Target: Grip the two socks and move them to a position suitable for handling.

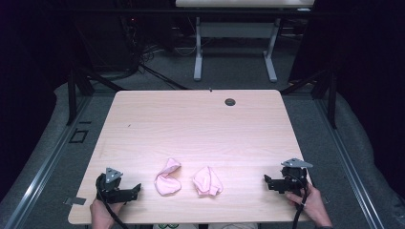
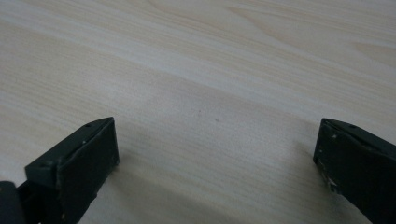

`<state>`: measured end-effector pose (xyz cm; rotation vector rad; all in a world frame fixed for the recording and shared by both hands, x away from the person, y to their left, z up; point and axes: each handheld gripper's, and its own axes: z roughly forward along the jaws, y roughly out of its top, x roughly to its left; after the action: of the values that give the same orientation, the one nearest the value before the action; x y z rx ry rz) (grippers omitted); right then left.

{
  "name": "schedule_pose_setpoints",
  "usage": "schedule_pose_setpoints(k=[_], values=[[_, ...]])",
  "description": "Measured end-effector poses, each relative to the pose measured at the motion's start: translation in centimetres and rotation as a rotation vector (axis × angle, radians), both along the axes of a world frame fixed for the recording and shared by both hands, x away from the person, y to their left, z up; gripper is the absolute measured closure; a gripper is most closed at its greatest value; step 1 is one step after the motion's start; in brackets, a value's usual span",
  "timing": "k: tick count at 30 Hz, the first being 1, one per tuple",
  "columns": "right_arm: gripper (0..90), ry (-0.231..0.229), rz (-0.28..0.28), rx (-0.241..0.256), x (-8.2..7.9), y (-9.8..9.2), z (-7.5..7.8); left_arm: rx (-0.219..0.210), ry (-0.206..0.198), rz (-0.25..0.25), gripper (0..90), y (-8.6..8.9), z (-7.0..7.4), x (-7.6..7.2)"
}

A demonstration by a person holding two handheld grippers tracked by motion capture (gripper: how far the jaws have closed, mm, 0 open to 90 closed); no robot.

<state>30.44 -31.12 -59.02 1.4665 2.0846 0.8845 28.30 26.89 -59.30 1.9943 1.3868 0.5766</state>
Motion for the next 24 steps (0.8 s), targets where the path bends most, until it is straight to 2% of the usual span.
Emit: schedule_pose_setpoints(k=[6,12,17,21,24], values=[[0.0,0.001,0.037,-0.004,-0.1,-0.2,0.0,-0.002,-0.003,-0.004,0.0,0.0,0.0,0.2],[0.0,0.021,0.024,-0.01,0.1,-0.1,0.2,-0.002,-0.003,0.0,0.1,0.0,0.0,0.2],[0.0,0.042,0.04,-0.015,0.4,0.0,0.4,0.0,-0.003,0.001,0.2,-0.1,0.0,0.2],[0.0,0.051,0.049,0.024,0.3,0.3,0.6,0.0,-0.003,0.0,0.2,0.0,0.0,0.2],[0.0,0.055,0.08,0.033,0.0,1.4,1.4,-0.001,-0.003,0.001,0.2,-0.1,0.0,0.2]])
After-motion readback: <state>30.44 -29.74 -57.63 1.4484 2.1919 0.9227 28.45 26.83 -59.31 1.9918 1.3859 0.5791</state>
